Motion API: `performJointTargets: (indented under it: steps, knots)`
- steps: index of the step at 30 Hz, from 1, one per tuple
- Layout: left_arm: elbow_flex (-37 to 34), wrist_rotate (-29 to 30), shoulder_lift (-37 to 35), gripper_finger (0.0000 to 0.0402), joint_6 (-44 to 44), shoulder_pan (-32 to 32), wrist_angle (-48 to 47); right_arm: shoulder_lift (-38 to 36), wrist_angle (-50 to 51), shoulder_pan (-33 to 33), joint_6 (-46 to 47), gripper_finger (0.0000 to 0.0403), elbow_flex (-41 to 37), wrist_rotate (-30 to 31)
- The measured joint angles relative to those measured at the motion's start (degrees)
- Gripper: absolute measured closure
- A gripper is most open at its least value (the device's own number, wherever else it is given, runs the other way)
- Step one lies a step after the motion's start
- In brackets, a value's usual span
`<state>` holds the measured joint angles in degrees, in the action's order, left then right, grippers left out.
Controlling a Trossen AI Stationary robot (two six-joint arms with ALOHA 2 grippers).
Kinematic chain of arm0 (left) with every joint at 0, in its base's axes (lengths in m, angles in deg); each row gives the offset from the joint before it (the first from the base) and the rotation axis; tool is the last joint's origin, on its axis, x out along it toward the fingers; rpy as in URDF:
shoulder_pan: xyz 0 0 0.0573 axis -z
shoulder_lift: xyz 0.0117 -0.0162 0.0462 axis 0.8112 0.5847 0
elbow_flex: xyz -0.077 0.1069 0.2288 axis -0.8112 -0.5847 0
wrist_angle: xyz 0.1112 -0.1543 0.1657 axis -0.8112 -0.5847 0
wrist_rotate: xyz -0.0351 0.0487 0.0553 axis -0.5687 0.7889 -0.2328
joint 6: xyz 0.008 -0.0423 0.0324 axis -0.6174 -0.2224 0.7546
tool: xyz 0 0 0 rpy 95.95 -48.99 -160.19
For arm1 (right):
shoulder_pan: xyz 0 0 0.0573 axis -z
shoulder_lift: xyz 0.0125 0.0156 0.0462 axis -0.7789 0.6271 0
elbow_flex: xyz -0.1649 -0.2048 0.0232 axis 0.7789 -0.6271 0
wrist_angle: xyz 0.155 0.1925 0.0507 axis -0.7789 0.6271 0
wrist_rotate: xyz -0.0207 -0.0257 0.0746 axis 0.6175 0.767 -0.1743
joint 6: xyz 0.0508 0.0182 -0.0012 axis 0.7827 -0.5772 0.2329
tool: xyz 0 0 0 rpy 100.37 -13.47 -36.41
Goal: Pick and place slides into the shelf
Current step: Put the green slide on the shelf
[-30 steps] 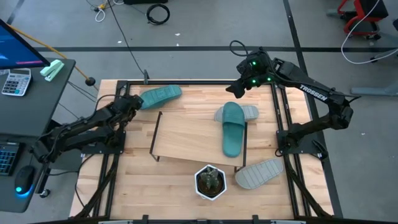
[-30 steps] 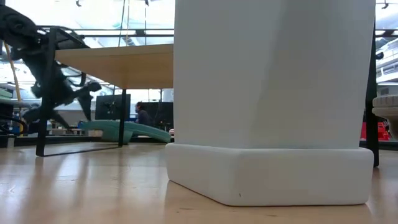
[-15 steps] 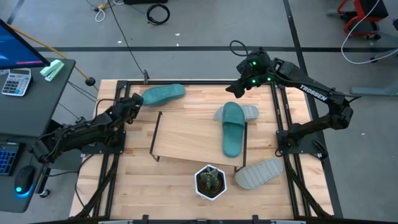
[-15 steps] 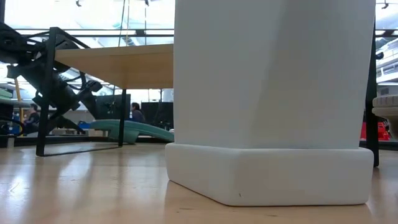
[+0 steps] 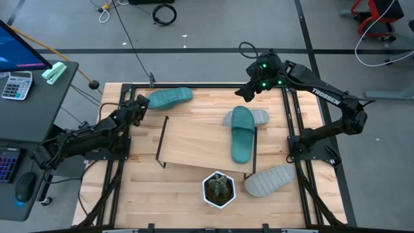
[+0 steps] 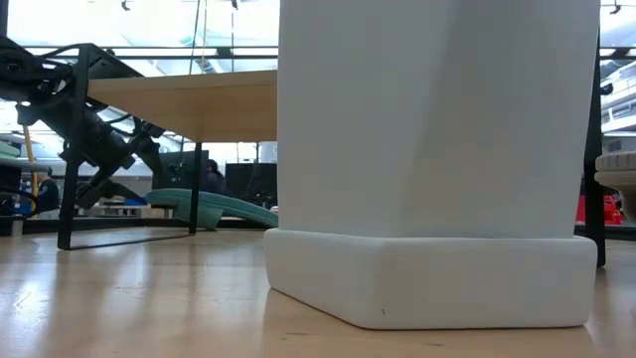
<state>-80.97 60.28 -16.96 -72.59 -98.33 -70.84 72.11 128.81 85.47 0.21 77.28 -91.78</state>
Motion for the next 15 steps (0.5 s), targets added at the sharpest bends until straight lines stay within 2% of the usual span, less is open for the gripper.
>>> performJointTargets:
  steps: [15]
  knots:
    - [0.02, -1.85, 0.01, 0.0151, 1.05, 0.54, -3.92, 0.0, 0.0, 0.02, 0.0, 0.0108, 0.0, 0.0]
